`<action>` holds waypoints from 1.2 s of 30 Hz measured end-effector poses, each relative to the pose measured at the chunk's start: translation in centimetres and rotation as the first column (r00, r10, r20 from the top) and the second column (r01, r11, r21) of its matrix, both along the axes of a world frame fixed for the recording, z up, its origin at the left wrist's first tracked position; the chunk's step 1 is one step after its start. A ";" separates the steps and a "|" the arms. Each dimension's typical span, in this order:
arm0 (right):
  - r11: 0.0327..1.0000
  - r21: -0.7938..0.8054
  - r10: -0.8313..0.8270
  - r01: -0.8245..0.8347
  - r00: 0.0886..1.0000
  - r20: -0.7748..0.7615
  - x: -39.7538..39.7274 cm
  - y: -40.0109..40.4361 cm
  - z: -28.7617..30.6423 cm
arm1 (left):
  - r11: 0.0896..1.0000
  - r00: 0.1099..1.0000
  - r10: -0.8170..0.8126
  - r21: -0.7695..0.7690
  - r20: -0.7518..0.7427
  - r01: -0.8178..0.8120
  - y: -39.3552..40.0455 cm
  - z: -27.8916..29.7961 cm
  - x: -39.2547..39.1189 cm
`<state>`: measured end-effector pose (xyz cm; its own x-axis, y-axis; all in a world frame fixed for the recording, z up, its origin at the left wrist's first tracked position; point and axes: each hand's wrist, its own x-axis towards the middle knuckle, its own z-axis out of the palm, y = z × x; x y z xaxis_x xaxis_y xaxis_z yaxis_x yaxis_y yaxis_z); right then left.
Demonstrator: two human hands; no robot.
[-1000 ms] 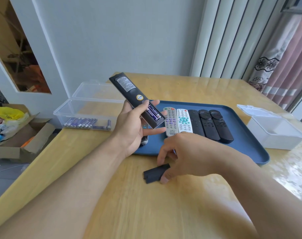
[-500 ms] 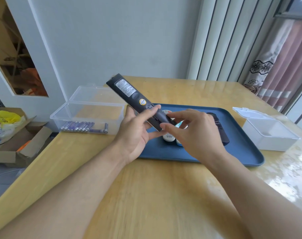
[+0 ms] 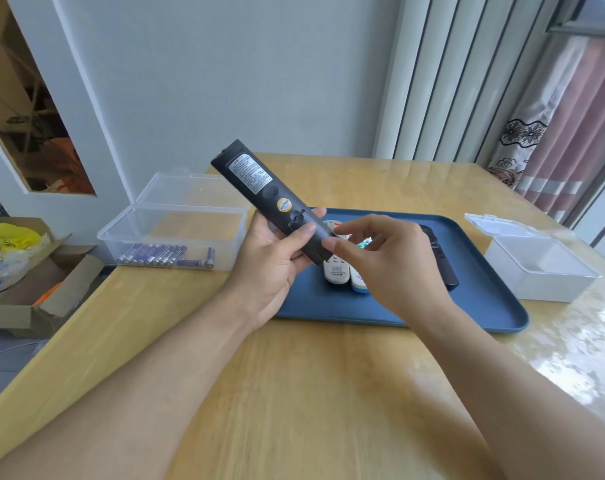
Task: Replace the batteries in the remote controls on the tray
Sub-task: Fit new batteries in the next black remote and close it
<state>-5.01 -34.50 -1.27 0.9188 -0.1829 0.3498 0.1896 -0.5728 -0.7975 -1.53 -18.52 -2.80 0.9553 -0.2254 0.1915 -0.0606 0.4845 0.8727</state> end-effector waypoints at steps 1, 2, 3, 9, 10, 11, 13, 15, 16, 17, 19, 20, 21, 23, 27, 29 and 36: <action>0.996 0.087 0.024 -0.019 0.998 -0.051 0.0 -0.2 0.2 | 1.000 1.000 -0.005 -0.009 0.002 0.005 0.0 0.1 0.0; 0.988 0.151 0.045 -0.029 0.993 -0.107 0.1 -0.3 0.4 | 1.000 1.000 -0.009 -0.018 0.004 0.009 0.1 0.1 0.1; 0.981 0.193 0.069 -0.036 0.984 -0.165 0.1 -0.5 0.5 | 1.000 1.000 -0.009 -0.023 0.003 0.009 0.1 0.1 0.1; 0.916 0.354 0.317 -0.189 0.881 -0.351 0.1 -0.8 0.9 | 0.999 1.000 -0.029 -0.013 0.010 0.029 0.4 0.4 0.1; 0.900 0.384 0.351 -0.207 0.866 -0.356 0.1 -0.9 0.9 | 0.999 0.999 -0.042 -0.015 0.009 0.042 0.4 0.5 0.0; 0.884 0.414 0.377 -0.218 0.855 -0.355 0.1 -0.8 0.9 | 0.998 0.999 -0.052 -0.017 0.008 0.052 0.4 0.5 0.0; 0.859 0.465 0.398 -0.215 0.852 -0.341 0.0 -0.6 0.9 | 0.998 0.998 -0.063 -0.020 0.002 0.063 0.3 0.5 -0.1; 0.846 0.496 0.391 -0.198 0.862 -0.323 -0.2 0.0 0.8 | 0.998 0.998 -0.056 -0.007 -0.006 0.056 0.2 0.5 -0.1; 0.842 0.506 0.382 -0.188 0.869 -0.314 -0.3 0.3 0.6 | 0.999 0.999 -0.051 0.000 -0.008 0.051 0.2 0.4 -0.1; 0.838 0.515 0.374 -0.179 0.876 -0.304 -0.4 0.5 0.5 | 0.999 0.999 -0.043 0.008 -0.007 0.044 0.1 0.4 -0.1; 0.831 0.535 0.346 -0.153 0.895 -0.282 -0.4 0.9 0.0 | 0.999 1.000 -0.030 0.021 0.000 0.030 0.1 0.3 -0.2; 0.830 0.541 0.328 -0.138 0.904 -0.273 -0.4 1.0 -0.1 | 0.999 0.999 -0.032 0.021 0.004 0.032 0.1 0.3 -0.2; 0.830 0.543 0.314 -0.128 0.911 -0.267 -0.4 1.1 -0.1 | 0.999 1.000 -0.028 0.024 0.004 0.028 0.1 0.3 -0.2; 0.831 0.542 0.303 -0.120 0.916 -0.262 -0.5 1.3 -0.2 | 0.999 1.000 -0.021 0.029 0.006 0.021 0.1 0.2 -0.1; 0.788 0.608 0.257 -0.096 0.949 -0.183 -0.5 1.7 -0.1 | 0.998 1.000 0.000 0.070 -0.009 0.000 0.0 0.2 0.2; 0.746 0.660 0.171 -0.084 0.983 -0.068 -0.4 1.6 0.4 | 0.992 0.996 0.082 0.100 -0.018 -0.080 0.1 0.1 0.6; 0.983 0.125 -0.158 0.134 0.964 0.213 -0.3 0.1 0.4 | 0.671 0.860 0.397 0.538 0.320 -0.510 2.2 -0.2 1.7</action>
